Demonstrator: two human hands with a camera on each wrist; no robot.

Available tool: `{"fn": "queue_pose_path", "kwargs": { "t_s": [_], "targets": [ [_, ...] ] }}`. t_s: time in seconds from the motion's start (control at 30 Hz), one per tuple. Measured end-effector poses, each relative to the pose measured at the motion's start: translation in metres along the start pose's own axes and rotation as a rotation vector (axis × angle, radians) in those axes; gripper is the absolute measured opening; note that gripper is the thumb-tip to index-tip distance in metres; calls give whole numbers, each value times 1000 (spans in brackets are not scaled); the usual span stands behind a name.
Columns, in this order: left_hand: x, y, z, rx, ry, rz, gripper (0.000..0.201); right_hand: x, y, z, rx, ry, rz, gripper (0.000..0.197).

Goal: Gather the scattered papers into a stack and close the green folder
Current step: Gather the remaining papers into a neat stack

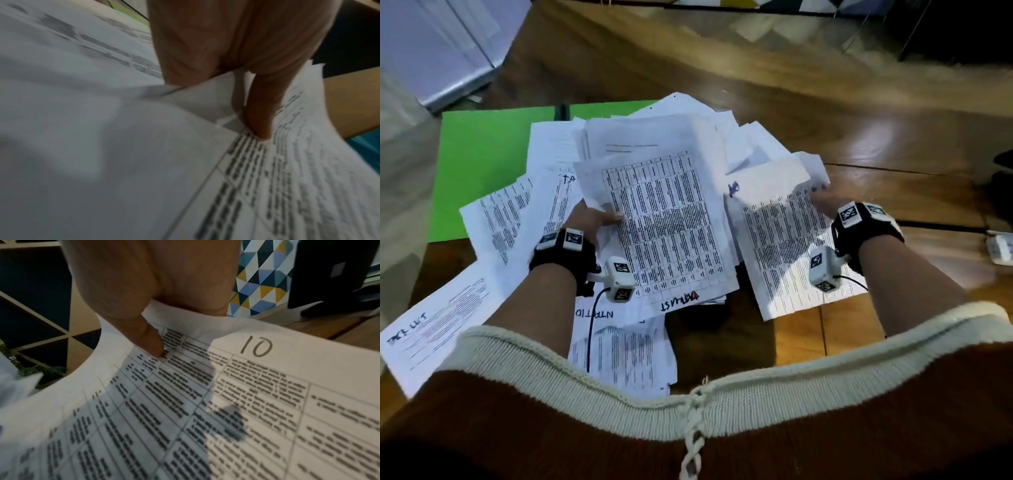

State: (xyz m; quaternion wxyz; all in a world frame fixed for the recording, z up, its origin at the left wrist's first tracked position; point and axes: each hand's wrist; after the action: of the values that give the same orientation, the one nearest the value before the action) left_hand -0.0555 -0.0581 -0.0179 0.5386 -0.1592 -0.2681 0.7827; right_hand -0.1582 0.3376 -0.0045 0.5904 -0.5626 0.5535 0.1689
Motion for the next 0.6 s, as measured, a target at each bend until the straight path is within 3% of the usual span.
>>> {"fn": "queue_pose_path", "kwargs": {
  "t_s": [0.13, 0.2, 0.37, 0.5, 0.6],
  "targets": [
    [9, 31, -1, -55, 116, 72, 21, 4, 43, -19, -92, -175, -29, 38],
    [11, 39, -7, -66, 192, 111, 20, 21, 90, -11, -119, -253, -7, 37],
    [3, 53, -22, -111, 280, 136, 59, 22, 72, -18, 13, -294, 38, 96],
    [-6, 69, -30, -148, 305, 157, 55, 20, 64, -15, 52, -300, 39, 120],
    [-3, 65, -29, -164, 270, 111, 22, 18, 73, -15, 18, -278, -55, 131]
  ]
}}
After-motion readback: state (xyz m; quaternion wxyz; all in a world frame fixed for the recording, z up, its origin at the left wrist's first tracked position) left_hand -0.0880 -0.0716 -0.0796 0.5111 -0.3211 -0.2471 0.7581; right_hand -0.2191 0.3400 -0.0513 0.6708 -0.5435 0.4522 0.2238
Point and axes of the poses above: each hand's wrist, its own y-axis towards the middle knuckle, its own x-axis out of the palm, z = x × y, and after that the axes turned 8 degrees about -y, right-handed
